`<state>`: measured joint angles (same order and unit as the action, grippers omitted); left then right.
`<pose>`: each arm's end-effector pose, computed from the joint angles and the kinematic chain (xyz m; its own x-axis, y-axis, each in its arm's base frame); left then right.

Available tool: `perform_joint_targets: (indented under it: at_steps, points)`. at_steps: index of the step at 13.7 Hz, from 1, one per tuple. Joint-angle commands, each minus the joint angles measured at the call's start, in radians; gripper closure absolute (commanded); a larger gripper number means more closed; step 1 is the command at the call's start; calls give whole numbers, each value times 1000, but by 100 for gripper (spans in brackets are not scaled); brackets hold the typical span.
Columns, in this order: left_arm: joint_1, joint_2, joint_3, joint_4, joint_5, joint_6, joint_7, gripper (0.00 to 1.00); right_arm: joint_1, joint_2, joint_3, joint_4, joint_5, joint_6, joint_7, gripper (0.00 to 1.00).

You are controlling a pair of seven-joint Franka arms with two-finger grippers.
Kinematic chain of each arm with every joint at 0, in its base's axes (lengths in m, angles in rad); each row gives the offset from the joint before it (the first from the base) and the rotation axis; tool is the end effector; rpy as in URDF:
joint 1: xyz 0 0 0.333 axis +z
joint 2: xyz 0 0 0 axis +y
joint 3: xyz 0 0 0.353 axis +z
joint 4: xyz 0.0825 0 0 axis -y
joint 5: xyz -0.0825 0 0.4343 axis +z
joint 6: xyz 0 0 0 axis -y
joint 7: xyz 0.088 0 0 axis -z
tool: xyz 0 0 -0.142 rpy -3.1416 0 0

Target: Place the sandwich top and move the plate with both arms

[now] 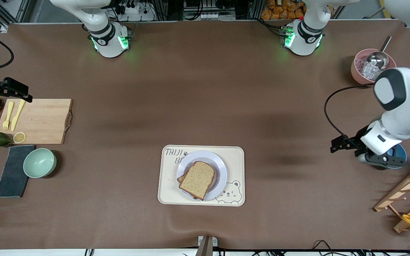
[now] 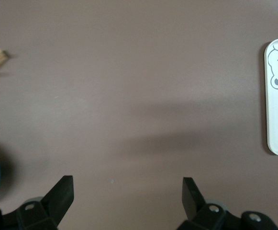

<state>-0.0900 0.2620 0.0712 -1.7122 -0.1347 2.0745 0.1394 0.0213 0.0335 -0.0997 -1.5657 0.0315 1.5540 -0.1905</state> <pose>0.7045 -0.0277 0.4264 0.9890 -0.0966 0.1116 -0.1069 -0.9901 0.0906 0.6107 -0.0425 0.6075 0.9929 0.1123 -0.0389 0.1109 -0.9932 -0.0362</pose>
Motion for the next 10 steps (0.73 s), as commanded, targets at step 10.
perform_joint_targets:
  at_steps: [10]
  points:
    - [1, -299, -116, 29, 55, -378, -233, 0, -7, -4, 5, -7, -2, -3, 13, 0]
